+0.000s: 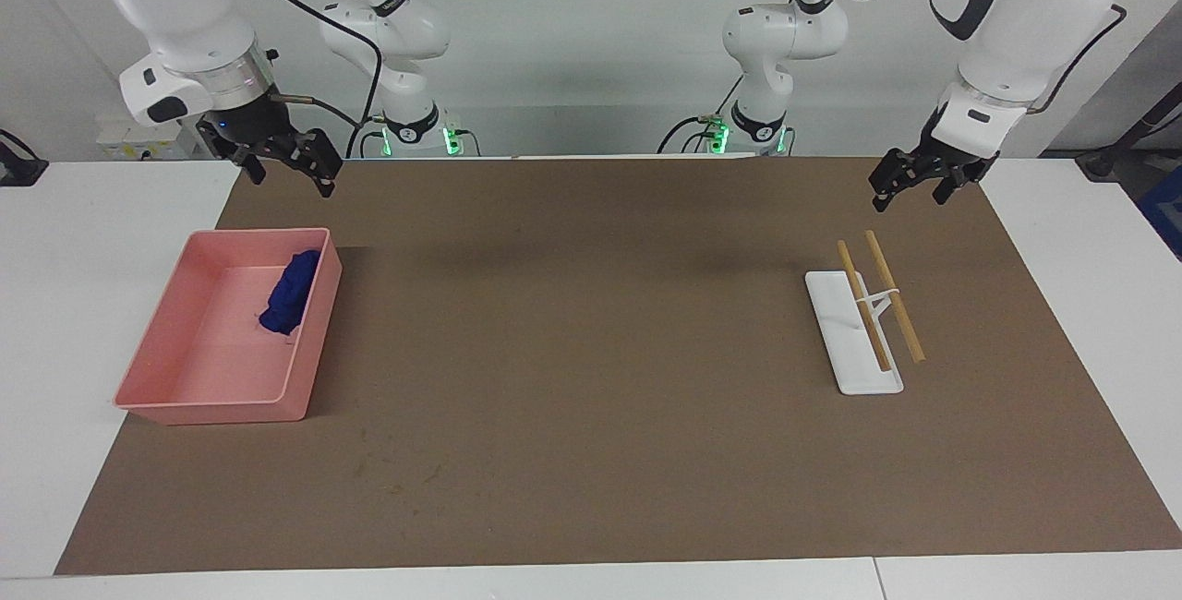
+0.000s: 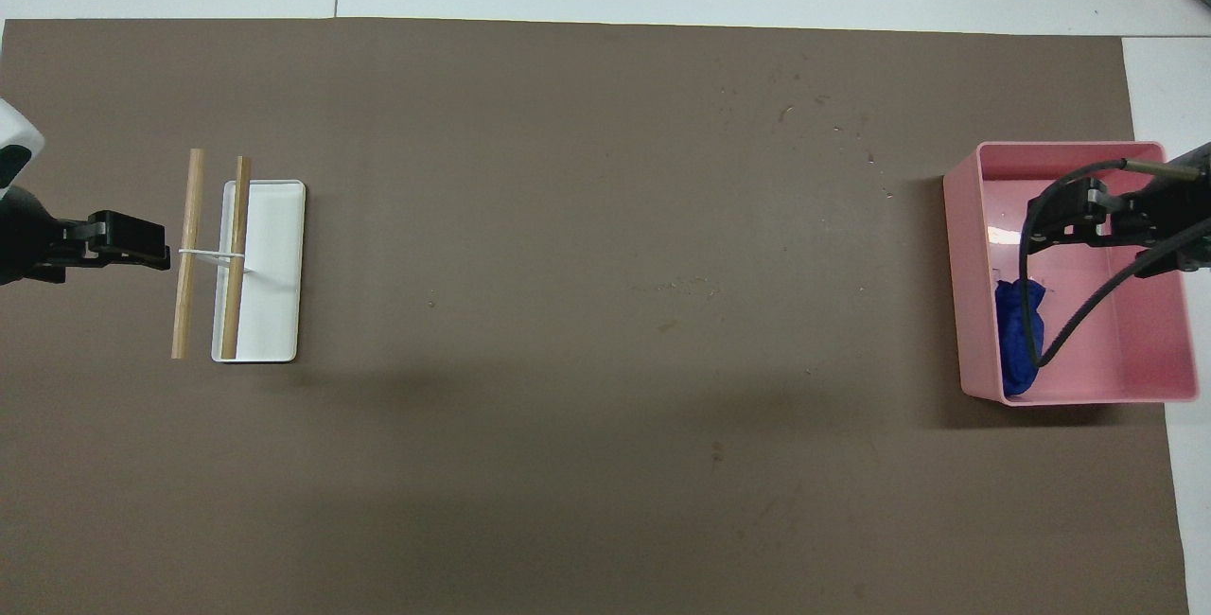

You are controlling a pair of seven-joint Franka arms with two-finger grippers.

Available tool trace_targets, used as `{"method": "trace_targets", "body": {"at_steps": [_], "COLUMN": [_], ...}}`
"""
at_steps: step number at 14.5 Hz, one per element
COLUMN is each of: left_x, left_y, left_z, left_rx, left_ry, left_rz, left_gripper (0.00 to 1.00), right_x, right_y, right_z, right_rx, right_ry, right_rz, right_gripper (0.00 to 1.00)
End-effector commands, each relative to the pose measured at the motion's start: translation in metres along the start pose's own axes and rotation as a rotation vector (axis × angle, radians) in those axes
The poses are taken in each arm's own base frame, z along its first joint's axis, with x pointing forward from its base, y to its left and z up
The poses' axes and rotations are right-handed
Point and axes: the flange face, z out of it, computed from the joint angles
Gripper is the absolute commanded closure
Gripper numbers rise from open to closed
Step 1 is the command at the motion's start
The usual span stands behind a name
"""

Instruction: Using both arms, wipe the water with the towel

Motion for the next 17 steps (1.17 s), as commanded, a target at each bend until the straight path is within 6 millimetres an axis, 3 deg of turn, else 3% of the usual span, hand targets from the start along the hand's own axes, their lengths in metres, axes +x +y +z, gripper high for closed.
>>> {"method": "trace_targets", "body": {"at_steps": [1, 17], "left_x": [-0.0063, -0.0073], "left_y": [0.0033, 0.0075], "left_z": [-0.0017, -0.0028], "left_rx": [-0.011, -0.011], "left_ry": [0.009, 0.013], "left_rz": [-0.010, -0.018], "left_gripper": [0.00, 0.00], "right_x": [-0.0100, -0.0039], "right_y": [0.0066, 0.0087], "right_z": [0.0053, 0.0037], "right_rx": [0.036, 0.031], "right_ry": [0.005, 0.057], "right_rz": [-0.006, -0.036], "right_gripper": [0.00, 0.00]}}
